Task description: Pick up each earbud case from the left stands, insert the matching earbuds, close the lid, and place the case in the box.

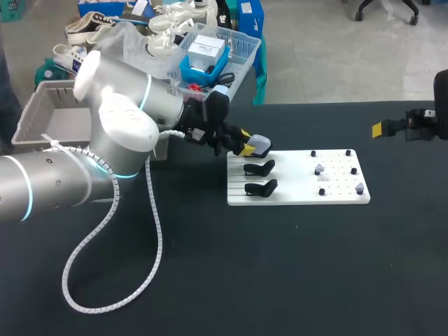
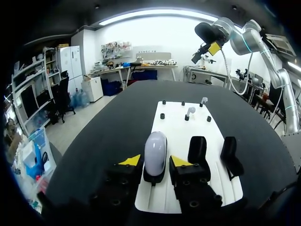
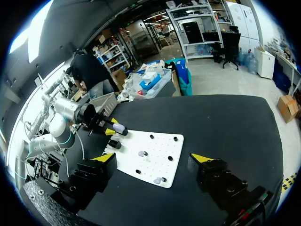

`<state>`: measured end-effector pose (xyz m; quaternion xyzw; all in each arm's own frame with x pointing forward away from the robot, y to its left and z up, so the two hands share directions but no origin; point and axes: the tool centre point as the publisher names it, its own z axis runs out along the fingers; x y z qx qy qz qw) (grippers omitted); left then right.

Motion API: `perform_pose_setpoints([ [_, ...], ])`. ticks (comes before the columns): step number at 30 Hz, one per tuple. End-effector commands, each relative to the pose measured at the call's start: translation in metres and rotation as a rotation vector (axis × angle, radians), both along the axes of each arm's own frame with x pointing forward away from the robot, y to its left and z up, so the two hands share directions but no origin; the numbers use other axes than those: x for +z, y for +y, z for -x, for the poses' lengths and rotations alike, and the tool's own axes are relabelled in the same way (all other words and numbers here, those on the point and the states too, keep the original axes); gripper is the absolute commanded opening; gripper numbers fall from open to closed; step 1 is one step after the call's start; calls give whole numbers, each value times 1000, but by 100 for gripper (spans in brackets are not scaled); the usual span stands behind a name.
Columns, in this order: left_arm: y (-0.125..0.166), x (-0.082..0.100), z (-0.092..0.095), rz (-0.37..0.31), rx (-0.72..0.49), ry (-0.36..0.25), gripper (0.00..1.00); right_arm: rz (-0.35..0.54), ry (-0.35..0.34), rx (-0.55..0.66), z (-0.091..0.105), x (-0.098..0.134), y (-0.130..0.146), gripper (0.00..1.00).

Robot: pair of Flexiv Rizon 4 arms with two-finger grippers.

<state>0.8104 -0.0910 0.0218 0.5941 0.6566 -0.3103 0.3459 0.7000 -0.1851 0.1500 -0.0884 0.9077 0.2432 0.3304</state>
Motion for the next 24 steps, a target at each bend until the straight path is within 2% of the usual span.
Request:
perform_pose_setpoints([
  [1,-4,-1,-3,0,-1,-3,42,0,0,0,0,0,0,100],
  [5,-6,-2,-3,-4,-4,-8,40,0,0,0,0,0,0,100],
  [14,-8,-5,-5,-11,0,-13,27,0,0,0,0,0,0,100],
  [17,-8,-5,-5,-13,3,-14,7,0,0,0,0,0,0,100],
  [19,-8,-6,-5,-14,7,-13,0,0,0,0,0,0,0,100],
  [24,-2,0,-2,-3,15,0,0,0,0,0,0,0,0,100],
])
